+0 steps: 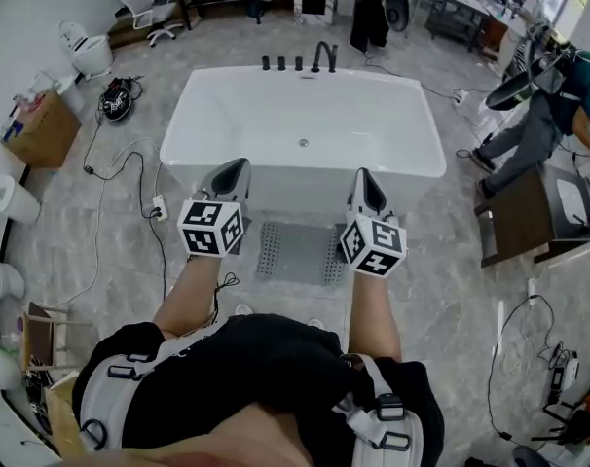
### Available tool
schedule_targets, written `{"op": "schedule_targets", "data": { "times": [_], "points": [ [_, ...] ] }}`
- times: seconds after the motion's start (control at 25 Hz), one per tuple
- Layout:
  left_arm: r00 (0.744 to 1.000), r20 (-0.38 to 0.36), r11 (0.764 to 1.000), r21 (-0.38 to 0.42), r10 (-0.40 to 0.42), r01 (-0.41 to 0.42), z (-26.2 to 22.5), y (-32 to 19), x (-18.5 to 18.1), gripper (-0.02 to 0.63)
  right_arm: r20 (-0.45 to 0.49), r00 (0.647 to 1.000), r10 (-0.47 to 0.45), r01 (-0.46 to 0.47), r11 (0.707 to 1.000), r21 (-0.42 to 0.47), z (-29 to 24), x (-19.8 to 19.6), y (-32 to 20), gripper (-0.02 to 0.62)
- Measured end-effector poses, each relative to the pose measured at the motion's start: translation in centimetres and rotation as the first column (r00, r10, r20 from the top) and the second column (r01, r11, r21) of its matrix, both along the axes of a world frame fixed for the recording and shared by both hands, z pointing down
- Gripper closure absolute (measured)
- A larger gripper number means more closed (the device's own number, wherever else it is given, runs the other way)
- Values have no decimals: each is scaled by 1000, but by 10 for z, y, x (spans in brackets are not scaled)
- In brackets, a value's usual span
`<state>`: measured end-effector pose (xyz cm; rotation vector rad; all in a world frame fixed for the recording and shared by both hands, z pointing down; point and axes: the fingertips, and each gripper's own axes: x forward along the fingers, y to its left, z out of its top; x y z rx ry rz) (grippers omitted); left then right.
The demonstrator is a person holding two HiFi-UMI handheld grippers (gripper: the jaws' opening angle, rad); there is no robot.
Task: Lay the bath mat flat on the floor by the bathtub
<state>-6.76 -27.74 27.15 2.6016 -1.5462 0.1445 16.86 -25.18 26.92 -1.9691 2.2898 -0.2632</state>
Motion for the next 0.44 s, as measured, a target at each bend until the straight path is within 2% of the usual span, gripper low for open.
{"op": "schedule_targets", "data": {
  "times": [0.2,0.44],
  "points": [
    [1000,-7,1000,14,-4,4,-10,3,-9,601,-13,1000,-8,8,1000,1,-2,-10,0,591],
    [1000,-5,1000,16,8,-8,-12,11,-4,601,-14,1000,-6,6,1000,-9,2,-9,9,591]
  ]
}}
